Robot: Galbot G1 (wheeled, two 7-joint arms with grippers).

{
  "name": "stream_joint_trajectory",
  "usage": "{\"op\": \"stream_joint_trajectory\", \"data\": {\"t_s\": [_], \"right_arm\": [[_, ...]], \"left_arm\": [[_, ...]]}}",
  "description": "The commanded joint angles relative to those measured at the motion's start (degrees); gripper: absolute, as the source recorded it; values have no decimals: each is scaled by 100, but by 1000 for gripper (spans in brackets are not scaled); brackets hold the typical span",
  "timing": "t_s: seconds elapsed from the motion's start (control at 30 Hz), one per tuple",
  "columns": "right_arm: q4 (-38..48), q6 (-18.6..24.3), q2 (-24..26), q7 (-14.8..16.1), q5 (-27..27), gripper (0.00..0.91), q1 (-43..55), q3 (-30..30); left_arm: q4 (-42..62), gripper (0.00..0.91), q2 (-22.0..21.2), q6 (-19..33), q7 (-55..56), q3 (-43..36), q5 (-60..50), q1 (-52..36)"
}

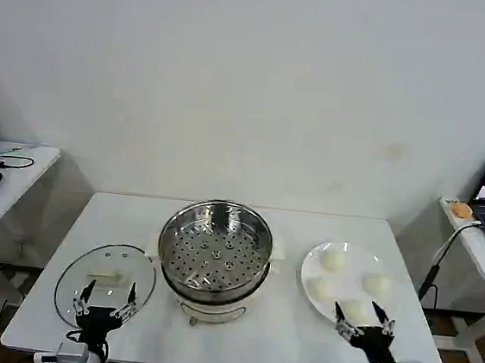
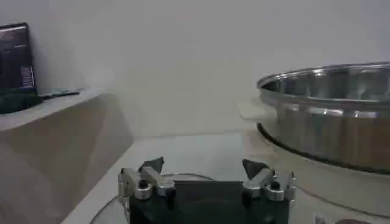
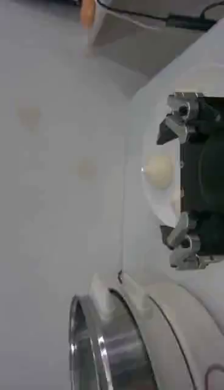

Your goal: Take steamed baozi put them in steamer then cover it.

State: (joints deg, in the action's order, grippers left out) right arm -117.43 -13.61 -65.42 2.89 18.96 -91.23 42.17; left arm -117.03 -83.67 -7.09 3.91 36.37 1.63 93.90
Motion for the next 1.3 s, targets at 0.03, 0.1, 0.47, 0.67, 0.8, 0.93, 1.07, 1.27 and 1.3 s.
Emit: {"op": "stream_joint_trajectory", "data": {"t_s": [0.03,0.1,0.47,0.67,0.8,0.93,1.07,1.27,1.3], "right_arm": [[132,-800,1202,871,-474,907,640,671],[383,-887,1547,1214,-542,907,873,681],[1934,-942,3632,4659,-2188,907,3161,-262],[2689,-462,4057,7006,-3180,907,4935,-1450],[3065,-209,4167,7249,-3566,907,6053,-2991],[3368,-17,3889,7314,-3800,907,7128,-4304],[3754,166,3407,7282,-4202,907,7749,-4971],[4426,494,2693,7300,-4676,907,8202,-5654],[4545,576,2552,7281,-4768,907,8238,-5747]], "left_arm": [[4,907,-22,-4,6,21,-3,2],[-6,907,-34,-4,2,23,-9,11],[-78,907,-56,-1,-25,68,-39,33],[-64,907,-74,11,-33,60,-43,65],[-58,907,-98,30,-49,49,-34,69],[-87,907,-61,32,-70,66,-9,68],[-97,907,-51,24,-86,104,-12,57],[-75,907,-69,20,-84,122,-20,29],[-58,907,-76,19,-81,123,-24,25]]}}
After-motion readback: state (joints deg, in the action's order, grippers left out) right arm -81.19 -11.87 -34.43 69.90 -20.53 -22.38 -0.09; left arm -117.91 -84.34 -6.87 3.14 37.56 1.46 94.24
